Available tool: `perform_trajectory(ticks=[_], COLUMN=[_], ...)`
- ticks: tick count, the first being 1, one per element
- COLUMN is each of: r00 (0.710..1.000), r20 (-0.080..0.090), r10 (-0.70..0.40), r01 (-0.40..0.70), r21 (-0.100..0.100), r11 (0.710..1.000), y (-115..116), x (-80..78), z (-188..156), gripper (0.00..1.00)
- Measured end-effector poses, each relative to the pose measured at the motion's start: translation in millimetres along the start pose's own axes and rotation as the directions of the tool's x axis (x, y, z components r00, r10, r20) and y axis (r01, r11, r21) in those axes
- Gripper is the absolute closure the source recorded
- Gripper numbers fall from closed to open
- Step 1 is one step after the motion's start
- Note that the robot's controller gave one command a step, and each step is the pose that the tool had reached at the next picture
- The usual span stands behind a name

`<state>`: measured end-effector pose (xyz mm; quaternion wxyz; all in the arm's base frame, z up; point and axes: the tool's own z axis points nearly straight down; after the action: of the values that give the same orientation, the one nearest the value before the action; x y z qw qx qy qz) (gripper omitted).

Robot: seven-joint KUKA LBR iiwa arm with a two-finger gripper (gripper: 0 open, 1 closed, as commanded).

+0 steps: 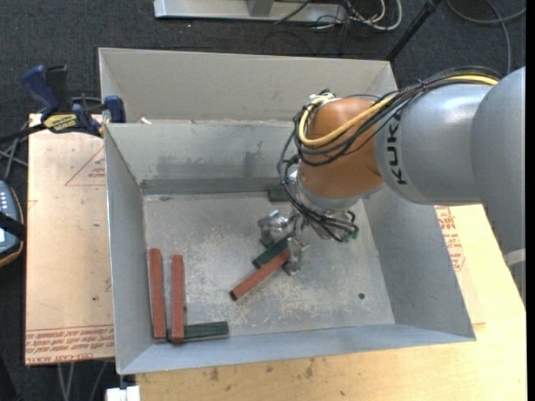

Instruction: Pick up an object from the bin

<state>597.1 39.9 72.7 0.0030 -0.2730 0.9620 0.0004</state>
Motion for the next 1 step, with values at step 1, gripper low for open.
perform_trajectory(ticks=[1], r00=[1.0], r20=[0.0], r10=[0.0], r01=[0.0], r21=[0.0], r11=[1.0], y=[0.0], x=[0.0], z=[0.0], gripper=[1.0])
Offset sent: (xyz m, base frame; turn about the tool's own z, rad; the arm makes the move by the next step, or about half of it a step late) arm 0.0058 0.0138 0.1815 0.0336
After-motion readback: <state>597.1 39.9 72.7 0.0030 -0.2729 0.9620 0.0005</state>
